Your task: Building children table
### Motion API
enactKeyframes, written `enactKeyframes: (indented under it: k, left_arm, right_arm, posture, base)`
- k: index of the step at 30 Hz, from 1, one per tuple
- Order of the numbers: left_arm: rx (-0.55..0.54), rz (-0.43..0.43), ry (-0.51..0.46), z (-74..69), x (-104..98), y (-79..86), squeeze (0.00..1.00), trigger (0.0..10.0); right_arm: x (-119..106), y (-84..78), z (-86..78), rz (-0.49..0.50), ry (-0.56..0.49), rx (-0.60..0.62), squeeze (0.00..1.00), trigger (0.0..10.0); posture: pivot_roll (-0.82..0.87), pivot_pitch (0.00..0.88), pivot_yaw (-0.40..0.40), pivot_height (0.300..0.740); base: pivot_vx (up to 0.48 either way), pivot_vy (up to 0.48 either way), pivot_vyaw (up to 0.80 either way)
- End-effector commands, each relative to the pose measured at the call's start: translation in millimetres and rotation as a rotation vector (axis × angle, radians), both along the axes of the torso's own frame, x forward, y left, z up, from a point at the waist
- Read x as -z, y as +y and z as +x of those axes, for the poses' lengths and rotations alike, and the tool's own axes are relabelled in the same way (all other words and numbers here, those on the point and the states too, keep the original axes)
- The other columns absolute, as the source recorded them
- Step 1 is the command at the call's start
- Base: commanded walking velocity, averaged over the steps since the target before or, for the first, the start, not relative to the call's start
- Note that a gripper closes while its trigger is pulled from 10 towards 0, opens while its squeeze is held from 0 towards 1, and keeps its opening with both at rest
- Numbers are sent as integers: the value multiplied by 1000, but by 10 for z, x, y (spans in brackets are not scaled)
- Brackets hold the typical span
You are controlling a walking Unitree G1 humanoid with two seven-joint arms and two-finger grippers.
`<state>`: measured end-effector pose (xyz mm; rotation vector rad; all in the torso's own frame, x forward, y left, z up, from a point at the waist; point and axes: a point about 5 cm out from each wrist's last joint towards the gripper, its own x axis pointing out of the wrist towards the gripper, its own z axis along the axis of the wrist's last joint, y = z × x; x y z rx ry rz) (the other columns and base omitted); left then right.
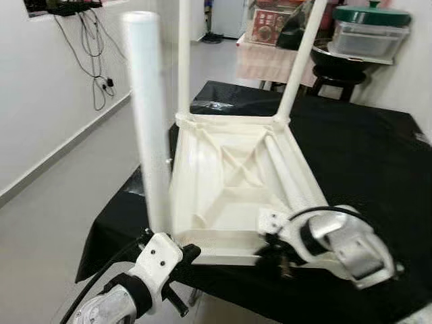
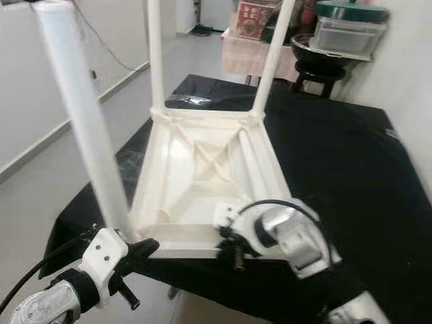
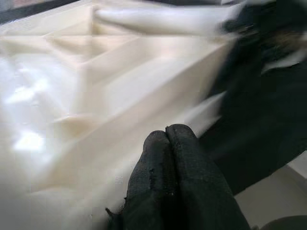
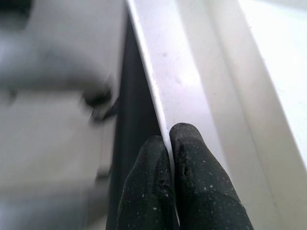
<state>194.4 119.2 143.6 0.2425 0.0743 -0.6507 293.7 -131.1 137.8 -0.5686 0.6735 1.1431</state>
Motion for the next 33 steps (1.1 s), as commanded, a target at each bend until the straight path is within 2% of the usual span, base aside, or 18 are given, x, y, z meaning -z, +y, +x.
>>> enactKeyframes:
  k: [1, 6, 12, 13, 14, 18, 25, 27, 29, 30, 33]
  left_arm:
    - [3, 8, 26, -29, 52, 19, 0, 10000]
    - [2, 8, 26, -42, 49, 11, 0, 10000]
    - [5, 11, 25, -41, 46, 4, 0, 10000]
    - [6, 11, 24, -38, 43, 4, 0, 10000]
    - [6, 12, 23, -35, 42, 4, 0, 10000]
    - [11, 14, 22, -28, 41, 0, 0, 10000]
    - [15, 18, 20, -19, 39, 0, 0, 10000]
    - [14, 20, 19, -17, 38, 7, 0, 10000]
    - [13, 21, 19, -17, 38, 10, 0, 10000]
    - [13, 21, 19, -17, 36, 12, 0, 10000]
    - [12, 22, 19, -16, 35, 12, 0, 10000]
  right_arm:
    - [-75, -149, 154, -11, -81, 192, 0, 0]
    - [-155, 3, 225, 18, -151, 253, 0, 0]
    - [-198, 67, 313, -1, -216, 272, 0, 0]
    - [-207, 89, 339, -5, -238, 267, 0, 3137]
    - [-212, 105, 356, -7, -253, 264, 0, 10000]
    - [-275, 211, 473, 5, -378, 244, 0, 10000]
    - [-354, 262, 648, -12, -482, 291, 0, 10000]
    - [-409, 281, 693, 6, -504, 315, 925, 10000]
    - [-426, 293, 700, 18, -509, 320, 925, 10000]
    - [-430, 319, 682, 46, -494, 312, 980, 10000]
    - [-429, 337, 664, 74, -479, 303, 992, 10000]
  posture:
    - [31, 45, -61, 740]
    - [37, 42, -61, 740]
    - [40, 38, -61, 740]
    - [40, 37, -57, 740]
    - [40, 37, -57, 740]
    - [41, 34, -54, 740]
    - [49, 30, -50, 740]
    - [50, 30, -50, 740]
    - [50, 30, -50, 740]
    - [51, 32, -51, 740]
    - [51, 34, -51, 740]
  base:
    - [0, 0, 0]
    - [0, 0, 0]
    - [0, 0, 0]
    - [0, 0, 0]
    - [0, 0, 0]
    - [0, 0, 0]
    - [0, 0, 0]
    - [0, 0, 0]
    - [0, 0, 0]
    - [0, 0, 0]
    - [0, 0, 0]
